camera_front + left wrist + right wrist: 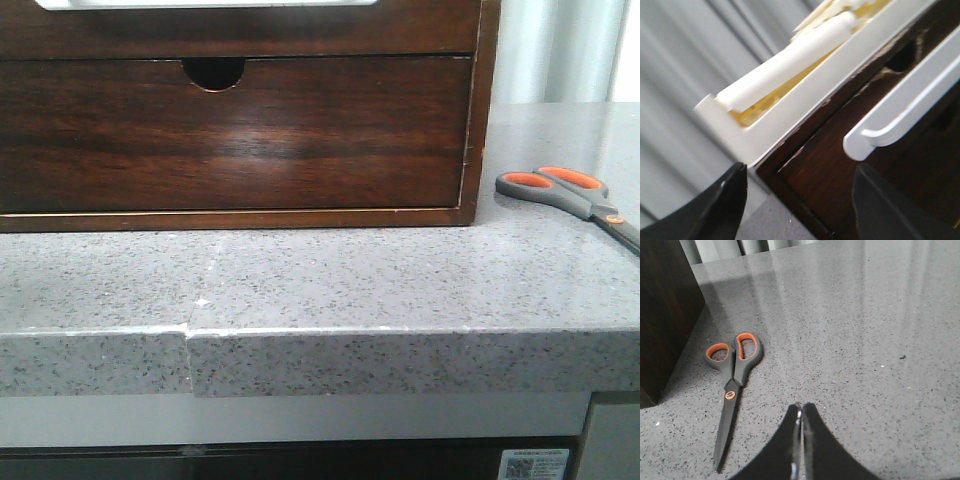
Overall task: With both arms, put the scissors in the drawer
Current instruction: 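Reach the left gripper to the white drawer handle, then grasp the handle with the left gripper and pull the drawer open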
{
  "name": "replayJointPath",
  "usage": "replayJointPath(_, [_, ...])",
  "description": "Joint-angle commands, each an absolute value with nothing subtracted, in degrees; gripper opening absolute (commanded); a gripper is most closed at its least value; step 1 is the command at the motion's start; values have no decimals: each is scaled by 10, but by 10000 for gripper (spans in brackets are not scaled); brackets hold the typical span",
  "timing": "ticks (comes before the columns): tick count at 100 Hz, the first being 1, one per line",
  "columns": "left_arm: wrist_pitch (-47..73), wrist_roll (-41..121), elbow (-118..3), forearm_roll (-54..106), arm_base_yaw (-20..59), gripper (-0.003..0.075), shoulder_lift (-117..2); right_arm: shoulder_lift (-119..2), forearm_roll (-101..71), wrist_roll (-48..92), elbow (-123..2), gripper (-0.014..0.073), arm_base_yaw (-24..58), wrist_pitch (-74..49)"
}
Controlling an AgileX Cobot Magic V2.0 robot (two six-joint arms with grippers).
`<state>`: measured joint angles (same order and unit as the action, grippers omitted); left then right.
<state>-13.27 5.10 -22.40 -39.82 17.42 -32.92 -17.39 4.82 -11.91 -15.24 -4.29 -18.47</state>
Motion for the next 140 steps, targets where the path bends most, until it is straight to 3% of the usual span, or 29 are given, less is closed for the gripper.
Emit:
replayJointPath(1, [-175,49,-261,-463,204,436,-364,-184,52,-113,-170,-61,-42,-142])
replayJointPath(40, [-156,52,-352,-617,285,435,-524,-184,52,-113,-170,-61,-42,-142])
replayJointPath(64, [-155,52,-393,-643,289,365,-588,-184,52,-113,-170,-61,-42,-142])
replayJointPath(100, [-150,52,-404,-673,289,358,-632,-184,52,-113,-170,-61,-42,-142])
replayJointPath(107, [-142,52,-404,-683,289,295,-632,-184,52,-113,-170,-61,-42,-142])
replayJointPath(129, [-126,52,-404,-684,289,-13,-632,-184,52,-113,-170,-61,-42,-142])
replayJointPath(140, [-127,53,-404,-684,289,-22,-632,-184,52,-113,-170,-61,-42,-142])
